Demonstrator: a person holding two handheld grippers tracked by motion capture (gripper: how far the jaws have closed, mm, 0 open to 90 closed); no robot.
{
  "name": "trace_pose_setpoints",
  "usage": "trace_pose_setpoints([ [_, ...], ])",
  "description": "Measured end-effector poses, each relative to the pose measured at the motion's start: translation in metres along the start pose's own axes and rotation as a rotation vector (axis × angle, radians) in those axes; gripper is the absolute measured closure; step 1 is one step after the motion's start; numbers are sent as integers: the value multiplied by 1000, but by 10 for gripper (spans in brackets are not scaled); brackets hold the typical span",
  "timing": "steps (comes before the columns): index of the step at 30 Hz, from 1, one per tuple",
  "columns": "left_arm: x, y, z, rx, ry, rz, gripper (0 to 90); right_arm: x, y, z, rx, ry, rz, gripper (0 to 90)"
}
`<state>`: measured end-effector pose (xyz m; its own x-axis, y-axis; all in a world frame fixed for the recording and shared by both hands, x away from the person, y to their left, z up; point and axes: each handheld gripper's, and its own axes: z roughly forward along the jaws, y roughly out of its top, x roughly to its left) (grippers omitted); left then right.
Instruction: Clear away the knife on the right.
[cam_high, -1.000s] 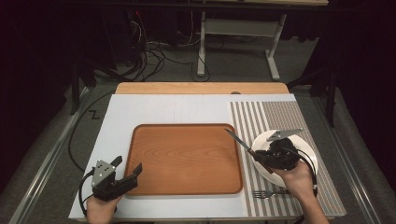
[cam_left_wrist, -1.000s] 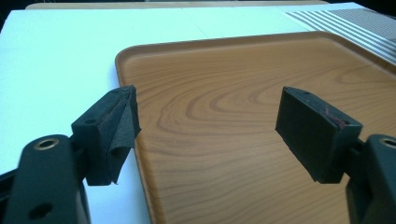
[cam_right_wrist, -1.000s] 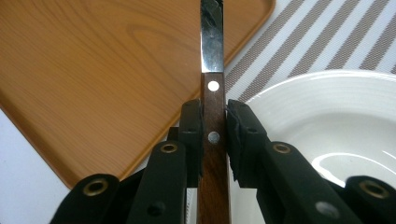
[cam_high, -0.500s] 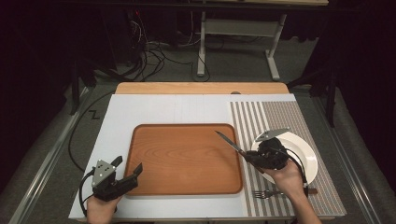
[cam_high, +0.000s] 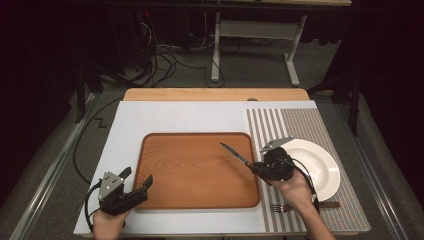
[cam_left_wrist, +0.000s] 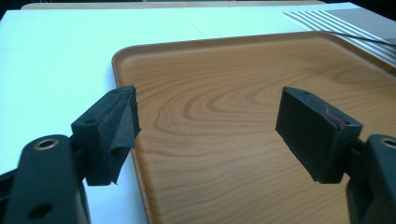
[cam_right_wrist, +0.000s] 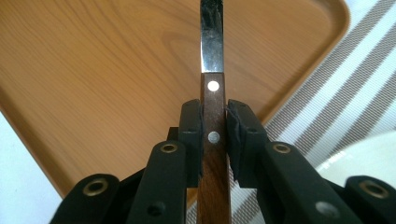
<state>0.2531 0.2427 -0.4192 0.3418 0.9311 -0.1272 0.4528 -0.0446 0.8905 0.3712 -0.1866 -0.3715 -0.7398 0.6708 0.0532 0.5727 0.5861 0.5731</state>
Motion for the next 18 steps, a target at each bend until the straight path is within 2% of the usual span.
trace_pose_setpoints([
  [7, 0, 0, 0, 0, 0, 1, 224, 6, 6, 21, 25, 13, 17, 776],
  [18, 0, 0, 0, 0, 0, 2, 224, 18, 10, 47, 82, 21, -3, 773],
])
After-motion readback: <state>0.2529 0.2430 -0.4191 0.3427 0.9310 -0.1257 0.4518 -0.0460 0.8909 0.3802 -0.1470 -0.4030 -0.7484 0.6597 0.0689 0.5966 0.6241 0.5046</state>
